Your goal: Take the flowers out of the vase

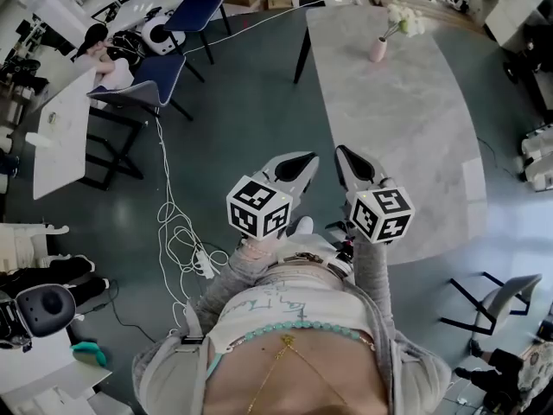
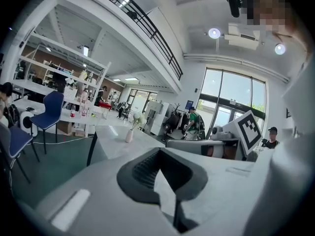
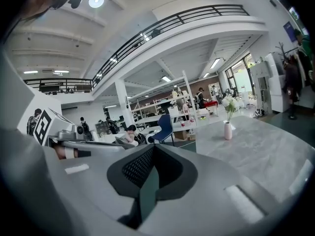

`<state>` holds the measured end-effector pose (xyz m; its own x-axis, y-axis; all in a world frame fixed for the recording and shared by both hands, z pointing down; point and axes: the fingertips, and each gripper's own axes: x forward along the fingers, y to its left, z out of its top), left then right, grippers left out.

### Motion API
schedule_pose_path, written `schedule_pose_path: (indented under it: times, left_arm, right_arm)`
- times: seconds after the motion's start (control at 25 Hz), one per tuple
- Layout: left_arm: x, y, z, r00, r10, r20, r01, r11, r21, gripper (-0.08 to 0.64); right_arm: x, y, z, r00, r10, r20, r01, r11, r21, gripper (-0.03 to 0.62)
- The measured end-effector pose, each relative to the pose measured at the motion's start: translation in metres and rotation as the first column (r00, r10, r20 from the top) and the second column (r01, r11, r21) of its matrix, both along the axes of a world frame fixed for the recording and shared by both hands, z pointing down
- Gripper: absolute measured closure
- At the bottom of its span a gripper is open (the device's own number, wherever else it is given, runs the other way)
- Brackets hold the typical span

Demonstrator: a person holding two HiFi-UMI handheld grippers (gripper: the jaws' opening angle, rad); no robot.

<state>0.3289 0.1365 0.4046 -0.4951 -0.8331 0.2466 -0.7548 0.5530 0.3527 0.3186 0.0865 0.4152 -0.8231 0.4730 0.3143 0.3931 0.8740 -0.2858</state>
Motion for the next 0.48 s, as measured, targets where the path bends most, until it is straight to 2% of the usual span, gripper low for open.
schedule_pose_path:
  times: [0.2,0.48]
  left_arm:
    - [-0.022,0.004,0.005,1.0,0.026,0.002,-0.026,1.0,0.001,0.56]
    - [-0.06,-0.006,0.0,0.989,0.149,0.0,-0.148,0.989,0.021,0.56]
  right_arm:
    - [-0.015,-0.004,0.003,0.999,0.051,0.004,-0.051,0.999,-0.002,0.566]
    - [-0.047,-0.008,0.001,0.989,0.145,-0.006,-0.144,0.989,0.024,0.566]
